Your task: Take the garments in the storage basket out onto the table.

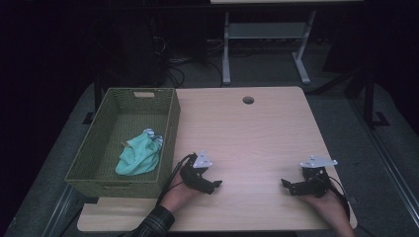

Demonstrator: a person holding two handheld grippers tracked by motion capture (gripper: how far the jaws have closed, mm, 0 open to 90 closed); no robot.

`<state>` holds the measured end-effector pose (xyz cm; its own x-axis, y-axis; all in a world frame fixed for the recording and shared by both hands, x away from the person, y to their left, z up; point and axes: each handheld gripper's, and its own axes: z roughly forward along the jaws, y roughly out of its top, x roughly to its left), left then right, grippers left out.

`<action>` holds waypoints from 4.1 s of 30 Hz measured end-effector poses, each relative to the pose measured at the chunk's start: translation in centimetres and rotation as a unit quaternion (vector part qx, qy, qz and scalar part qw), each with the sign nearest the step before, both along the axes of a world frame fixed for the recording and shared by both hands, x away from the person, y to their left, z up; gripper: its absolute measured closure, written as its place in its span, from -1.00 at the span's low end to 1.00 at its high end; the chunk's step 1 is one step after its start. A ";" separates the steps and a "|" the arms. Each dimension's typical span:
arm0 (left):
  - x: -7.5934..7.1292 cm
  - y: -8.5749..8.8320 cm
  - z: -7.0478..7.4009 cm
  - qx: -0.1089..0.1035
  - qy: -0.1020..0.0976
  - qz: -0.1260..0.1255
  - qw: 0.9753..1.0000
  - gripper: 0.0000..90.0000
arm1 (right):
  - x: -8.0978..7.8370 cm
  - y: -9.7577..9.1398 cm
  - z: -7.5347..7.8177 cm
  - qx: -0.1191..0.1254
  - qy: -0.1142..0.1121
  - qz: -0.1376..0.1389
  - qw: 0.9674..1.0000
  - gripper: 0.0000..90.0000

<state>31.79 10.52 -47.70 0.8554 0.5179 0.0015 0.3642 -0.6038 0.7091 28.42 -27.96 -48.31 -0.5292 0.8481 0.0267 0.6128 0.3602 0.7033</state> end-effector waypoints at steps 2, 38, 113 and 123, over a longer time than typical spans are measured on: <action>0.0 -0.1 0.0 0.002 0.002 0.003 1.000 -0.73 | 0.0 0.0 0.0 0.000 0.000 0.000 1.000 -0.95; 0.5 0.3 2.6 -0.018 0.003 0.005 1.000 -0.71 | 0.0 0.0 0.0 0.001 0.002 -0.001 1.000 -0.96; 2.4 2.7 11.5 -0.017 -0.001 0.006 1.000 -0.70 | 0.0 0.0 0.0 0.001 0.002 -0.001 1.000 -0.95; 2.6 3.9 12.2 -0.017 -0.005 0.012 1.000 -0.70 | 0.0 0.0 0.0 0.001 0.002 -0.001 1.000 -0.95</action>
